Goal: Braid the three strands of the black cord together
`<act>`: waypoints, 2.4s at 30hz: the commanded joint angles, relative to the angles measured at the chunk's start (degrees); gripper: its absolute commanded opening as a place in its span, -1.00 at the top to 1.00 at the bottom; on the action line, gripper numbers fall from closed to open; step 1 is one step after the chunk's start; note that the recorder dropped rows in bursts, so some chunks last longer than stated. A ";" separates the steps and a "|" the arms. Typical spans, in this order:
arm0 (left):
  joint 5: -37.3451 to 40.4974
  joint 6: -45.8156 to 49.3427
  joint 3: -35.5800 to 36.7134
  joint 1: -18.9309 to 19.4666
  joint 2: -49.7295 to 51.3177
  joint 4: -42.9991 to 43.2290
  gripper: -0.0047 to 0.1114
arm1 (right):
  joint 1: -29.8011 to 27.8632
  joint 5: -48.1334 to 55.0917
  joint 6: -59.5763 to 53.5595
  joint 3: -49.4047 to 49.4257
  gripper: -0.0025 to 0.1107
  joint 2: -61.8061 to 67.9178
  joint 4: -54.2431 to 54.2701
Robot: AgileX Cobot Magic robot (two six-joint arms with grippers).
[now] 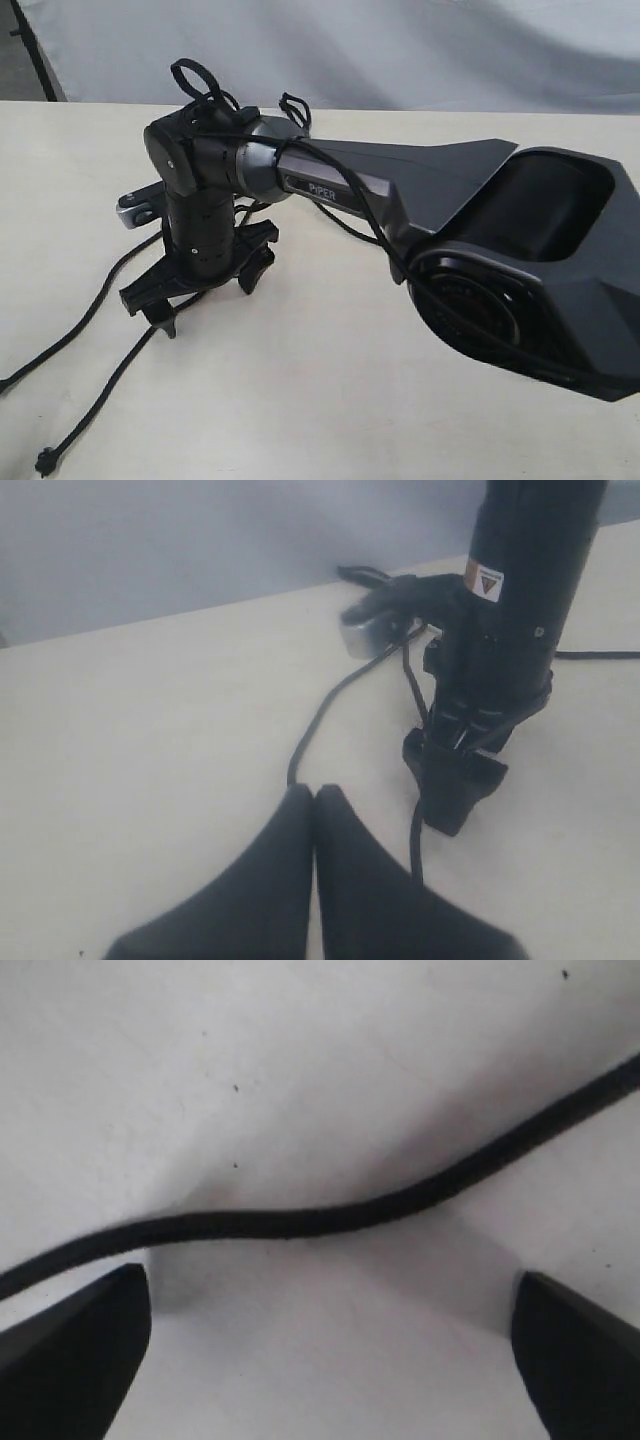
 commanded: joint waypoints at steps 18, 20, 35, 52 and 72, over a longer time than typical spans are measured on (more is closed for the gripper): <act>-0.61 0.00 0.12 0.11 -0.22 0.17 0.91 | 6.91 4.62 2.12 -19.33 -0.65 9.79 -6.43; -0.61 0.00 0.12 0.11 -0.22 0.17 0.91 | 7.31 4.62 1.85 -19.33 -0.65 9.79 -7.14; -0.61 0.00 0.12 0.11 -0.22 0.17 0.91 | 7.33 4.62 -0.82 -6.75 -0.65 4.73 -7.05; -0.61 0.00 0.12 0.11 -0.22 0.17 0.91 | 2.47 4.62 0.82 20.82 -0.65 -14.12 -14.42; -0.61 0.00 0.12 0.11 -0.22 0.17 0.91 | 5.26 -9.35 -1.74 21.63 -0.65 -15.87 1.71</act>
